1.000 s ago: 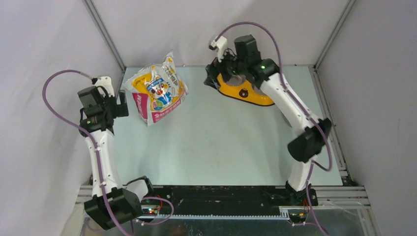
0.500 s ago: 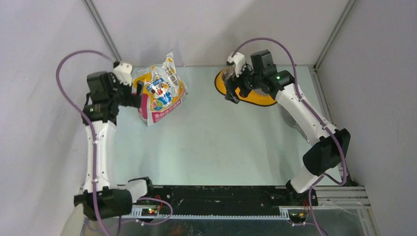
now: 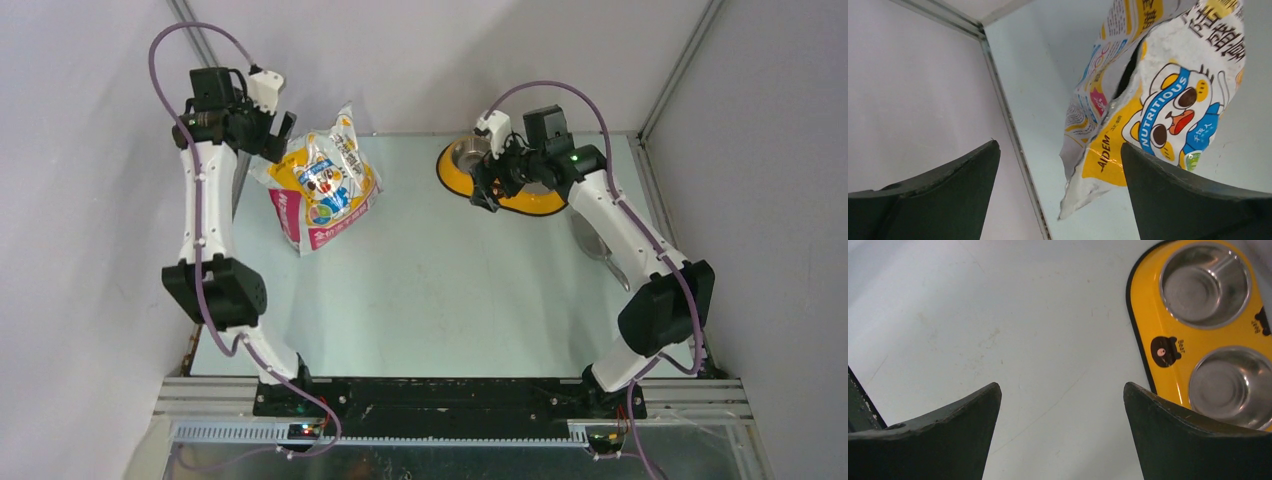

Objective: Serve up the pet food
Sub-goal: Move the pet food bag to the center of the board.

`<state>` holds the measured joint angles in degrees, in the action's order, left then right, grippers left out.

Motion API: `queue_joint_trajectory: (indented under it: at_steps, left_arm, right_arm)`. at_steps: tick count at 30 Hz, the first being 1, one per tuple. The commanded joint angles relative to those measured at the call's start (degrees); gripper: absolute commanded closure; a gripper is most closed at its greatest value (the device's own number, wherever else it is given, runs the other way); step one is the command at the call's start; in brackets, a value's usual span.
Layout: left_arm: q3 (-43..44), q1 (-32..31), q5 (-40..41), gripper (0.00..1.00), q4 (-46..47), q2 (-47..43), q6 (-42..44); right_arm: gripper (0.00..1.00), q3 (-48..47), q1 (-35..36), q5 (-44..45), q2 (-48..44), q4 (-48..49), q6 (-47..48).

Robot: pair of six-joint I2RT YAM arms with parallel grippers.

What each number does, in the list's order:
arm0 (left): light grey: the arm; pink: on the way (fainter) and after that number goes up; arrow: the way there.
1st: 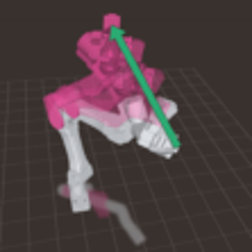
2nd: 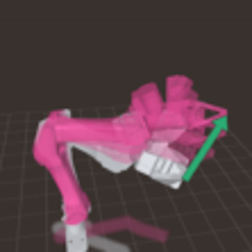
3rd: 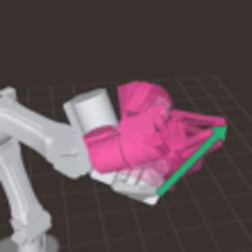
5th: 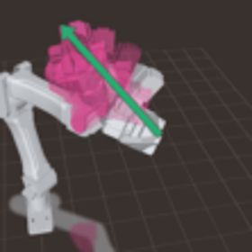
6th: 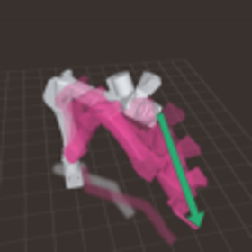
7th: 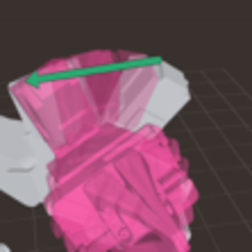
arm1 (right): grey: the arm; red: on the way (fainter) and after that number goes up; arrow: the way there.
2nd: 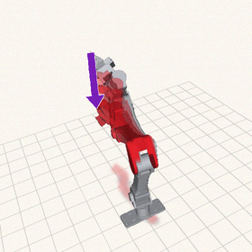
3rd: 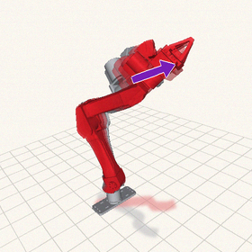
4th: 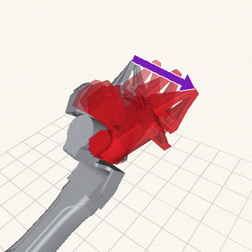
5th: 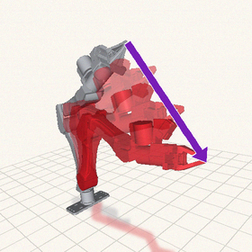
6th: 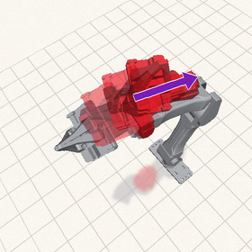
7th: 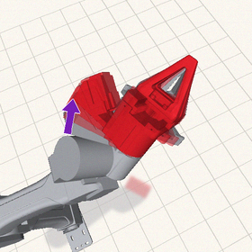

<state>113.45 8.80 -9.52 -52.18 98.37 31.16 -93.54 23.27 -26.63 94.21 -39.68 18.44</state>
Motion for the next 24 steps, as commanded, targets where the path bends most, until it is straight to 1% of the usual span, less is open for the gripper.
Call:
queue_joint_trajectory:
  at_steps: [1, 4, 5, 7, 8, 9, 10, 11, 12, 13, 14, 15, 16, 17, 18, 20, 24]
  left_arm:
    - [7.90, 3.75, -4.29, 0.02, -7.95, 4.57, 3.95]
    - [11.74, 6.80, -9.73, 0.05, -13.83, 8.32, 5.31]
    - [12.46, 7.45, -10.39, 0.07, -14.92, 8.68, 5.89]
    - [11.14, 7.69, -11.64, 0.11, -16.85, 8.77, 7.49]
    - [10.33, 7.71, -12.14, 0.16, -17.44, 8.59, 8.69]
    - [8.81, 7.66, -12.38, 0.19, -17.65, 8.29, 9.12]
    - [8.20, 7.60, -12.74, 0.27, -17.99, 8.22, 9.87]
    - [7.25, 7.63, -13.27, 0.31, -18.37, 8.28, 10.19]
    - [6.93, 7.63, -13.57, 0.39, -19.20, 8.40, 10.86]
    - [6.65, 7.64, -14.29, 0.44, -19.81, 8.59, 11.17]
    - [6.54, 7.64, -14.69, 0.53, -20.88, 8.72, 11.64]
    - [6.31, 7.64, -15.52, 0.58, -21.67, 8.83, 11.86]
    - [6.11, 7.64, -15.88, 0.73, -21.92, 8.80, 11.96]
    - [5.69, 7.59, -16.25, 0.80, -22.04, 8.67, 11.94]
    - [5.36, 7.57, -16.29, 0.94, -21.93, 8.54, 11.56]
    - [4.41, 7.37, -16.17, 0.99, -21.46, 7.86, 10.76]
    - [1.25, 6.40, -15.65, 1.00, -17.98, 4.98, 6.47]
  right_arm:
    - [0.05, 2.02, -1.32, -1.90, -3.73, 2.81, -0.60]
    - [0.05, 2.58, -2.11, -2.69, -5.09, 2.88, -0.85]
    - [0.05, 2.93, -2.51, -2.84, -5.36, 3.00, -1.10]
    - [0.05, 3.52, -2.96, -3.01, -6.17, 3.39, -1.31]
    - [0.05, 4.01, -3.18, -3.08, -6.68, 3.71, -1.35]
    - [0.05, 4.26, -3.21, -3.08, -6.90, 3.94, -1.42]
    - [0.05, 4.73, -3.22, -3.21, -7.24, 4.34, -1.49]
    - [0.05, 4.92, -3.27, -3.27, -7.31, 4.47, -1.59]
    - [0.05, 5.18, -3.24, -3.32, -7.25, 4.62, -1.81]
    - [0.05, 5.24, -3.28, -3.33, -7.23, 4.66, -1.91]
    - [0.05, 5.32, -3.26, -3.29, -7.08, 4.65, -2.04]
    - [0.05, 5.35, -3.24, -3.18, -6.96, 4.63, -2.07]
    - [0.05, 5.44, -3.23, -2.95, -6.77, 4.62, -2.08]
    - [0.05, 5.46, -3.23, -2.79, -6.68, 4.66, -2.13]
    - [0.05, 5.51, -3.29, -2.50, -6.50, 4.69, -2.10]
    - [0.05, 5.66, -3.36, -2.46, -6.31, 4.74, -2.29]
    - [0.05, 6.02, -3.42, -2.75, -6.43, 4.94, -2.80]
